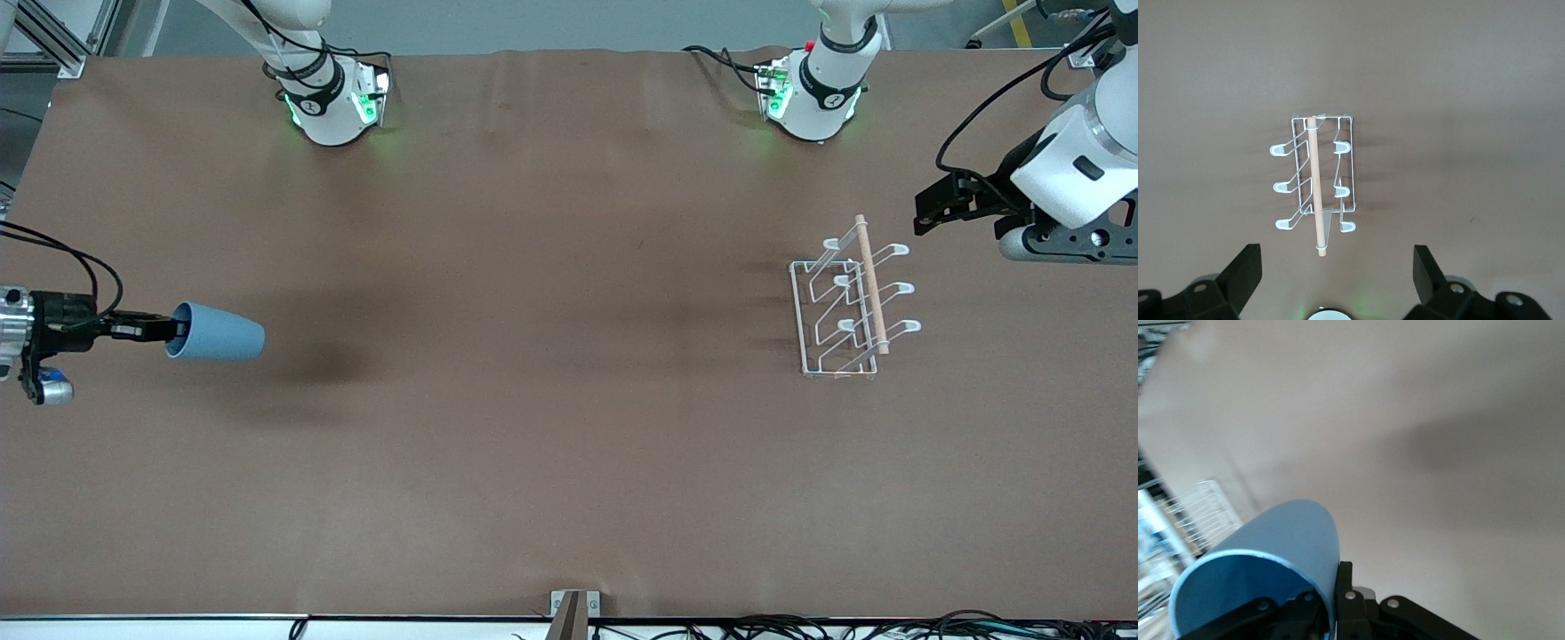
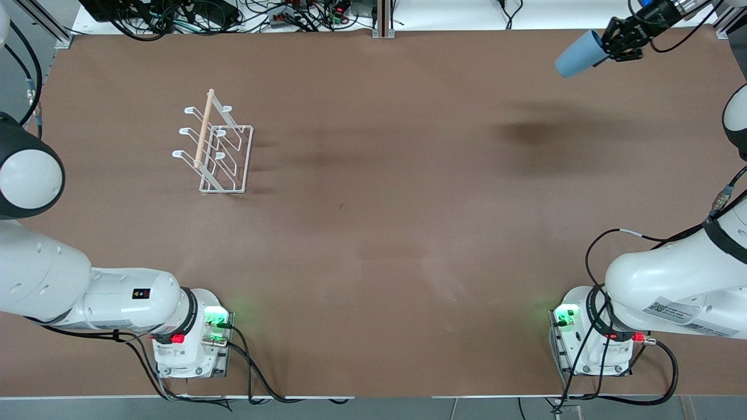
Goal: Hang cup on cup holder
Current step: 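Lift the blue cup with the right gripper while the left gripper rises, then hold the cup out with the right gripper while the left gripper approaches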
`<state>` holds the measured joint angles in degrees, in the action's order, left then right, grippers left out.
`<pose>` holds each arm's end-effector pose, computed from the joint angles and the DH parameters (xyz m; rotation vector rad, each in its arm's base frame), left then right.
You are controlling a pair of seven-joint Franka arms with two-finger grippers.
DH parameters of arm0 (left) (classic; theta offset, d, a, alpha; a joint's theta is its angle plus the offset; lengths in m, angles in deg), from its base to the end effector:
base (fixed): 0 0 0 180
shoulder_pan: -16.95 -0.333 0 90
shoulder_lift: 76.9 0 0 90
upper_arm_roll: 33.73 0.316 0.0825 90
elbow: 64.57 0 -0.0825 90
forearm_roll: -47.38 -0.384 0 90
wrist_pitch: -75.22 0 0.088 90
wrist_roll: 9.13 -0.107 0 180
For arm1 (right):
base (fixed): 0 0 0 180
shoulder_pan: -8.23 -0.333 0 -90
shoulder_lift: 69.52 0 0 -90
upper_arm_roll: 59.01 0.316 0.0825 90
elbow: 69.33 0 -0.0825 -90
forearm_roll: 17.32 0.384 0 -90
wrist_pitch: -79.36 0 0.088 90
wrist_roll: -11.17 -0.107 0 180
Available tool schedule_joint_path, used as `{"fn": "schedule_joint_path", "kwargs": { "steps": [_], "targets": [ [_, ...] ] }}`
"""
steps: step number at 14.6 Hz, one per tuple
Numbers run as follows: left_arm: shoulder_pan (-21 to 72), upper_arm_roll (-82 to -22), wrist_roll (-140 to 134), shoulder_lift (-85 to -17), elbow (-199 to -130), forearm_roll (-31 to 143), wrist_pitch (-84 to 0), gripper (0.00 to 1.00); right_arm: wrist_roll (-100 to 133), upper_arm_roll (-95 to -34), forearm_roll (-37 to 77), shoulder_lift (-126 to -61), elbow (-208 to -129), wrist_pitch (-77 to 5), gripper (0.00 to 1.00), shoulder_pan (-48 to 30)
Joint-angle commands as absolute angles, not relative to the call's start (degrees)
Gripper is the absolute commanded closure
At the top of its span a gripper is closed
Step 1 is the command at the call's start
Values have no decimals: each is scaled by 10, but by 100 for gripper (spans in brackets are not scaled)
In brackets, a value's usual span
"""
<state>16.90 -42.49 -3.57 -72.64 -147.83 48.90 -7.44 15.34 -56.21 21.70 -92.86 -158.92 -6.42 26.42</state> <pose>0.5577 -0.0850 0.6275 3.1103 -0.0892 -0.1370 0.6217 -0.1013 0.4064 -2.3160 0.3664 0.4105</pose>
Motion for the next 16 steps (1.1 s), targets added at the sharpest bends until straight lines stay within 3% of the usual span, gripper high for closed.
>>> {"fn": "schedule_joint_path", "kwargs": {
  "steps": [1, 6, 16],
  "targets": [
    [171, -431, -43, -718, -1462, 497, -64, 0, 176, -549, 347, -875, -1697, -73, 99, 256],
    [236, -494, -30, -706, -1445, 507, -84, 0, 221, -548, 512, -824, -1810, -73, 99, 193],
    [463, -495, -1, -643, -1409, 503, -329, 0, 231, -549, 640, -828, -1821, -77, 99, 97]
  ]
}}
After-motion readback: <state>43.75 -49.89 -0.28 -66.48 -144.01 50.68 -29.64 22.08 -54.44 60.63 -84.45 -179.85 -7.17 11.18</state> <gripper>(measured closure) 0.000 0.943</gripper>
